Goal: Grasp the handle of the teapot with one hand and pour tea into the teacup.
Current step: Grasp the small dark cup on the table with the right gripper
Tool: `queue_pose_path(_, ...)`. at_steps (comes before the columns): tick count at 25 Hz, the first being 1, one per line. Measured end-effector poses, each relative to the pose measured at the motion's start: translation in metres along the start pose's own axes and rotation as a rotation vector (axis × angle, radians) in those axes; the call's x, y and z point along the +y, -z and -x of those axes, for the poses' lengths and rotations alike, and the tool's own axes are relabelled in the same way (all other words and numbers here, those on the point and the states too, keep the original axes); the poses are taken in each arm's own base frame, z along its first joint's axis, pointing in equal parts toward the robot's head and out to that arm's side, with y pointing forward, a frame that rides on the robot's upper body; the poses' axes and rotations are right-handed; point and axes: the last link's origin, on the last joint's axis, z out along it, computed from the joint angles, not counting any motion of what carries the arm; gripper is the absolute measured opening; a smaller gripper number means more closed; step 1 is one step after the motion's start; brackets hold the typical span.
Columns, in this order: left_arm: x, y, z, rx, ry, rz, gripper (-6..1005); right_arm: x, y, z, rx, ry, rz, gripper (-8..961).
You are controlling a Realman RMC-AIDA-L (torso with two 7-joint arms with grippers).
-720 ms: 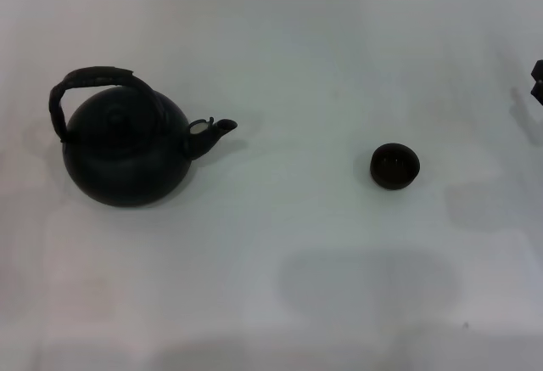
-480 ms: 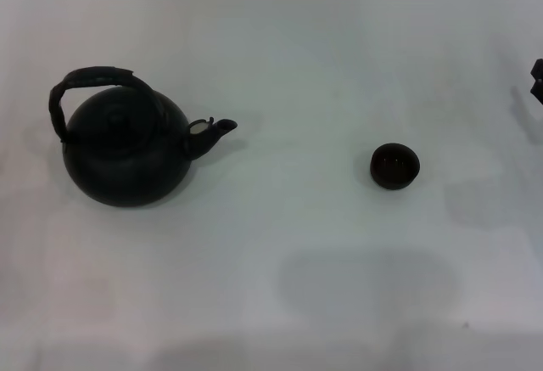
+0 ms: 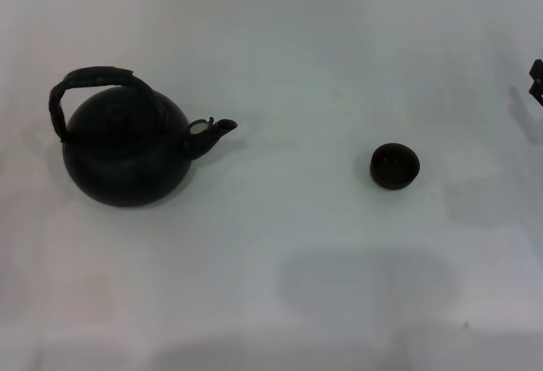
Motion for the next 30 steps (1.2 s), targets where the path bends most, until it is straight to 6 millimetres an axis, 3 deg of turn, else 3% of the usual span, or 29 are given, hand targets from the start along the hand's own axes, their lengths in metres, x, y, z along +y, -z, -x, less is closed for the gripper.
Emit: queue_pose_path(30,-0.0007,0.0062,0.0023,-0.012,0.003,-0.007,740,0.0021,-0.0015,0.0014,-0.007,-0.003,0.01,842)
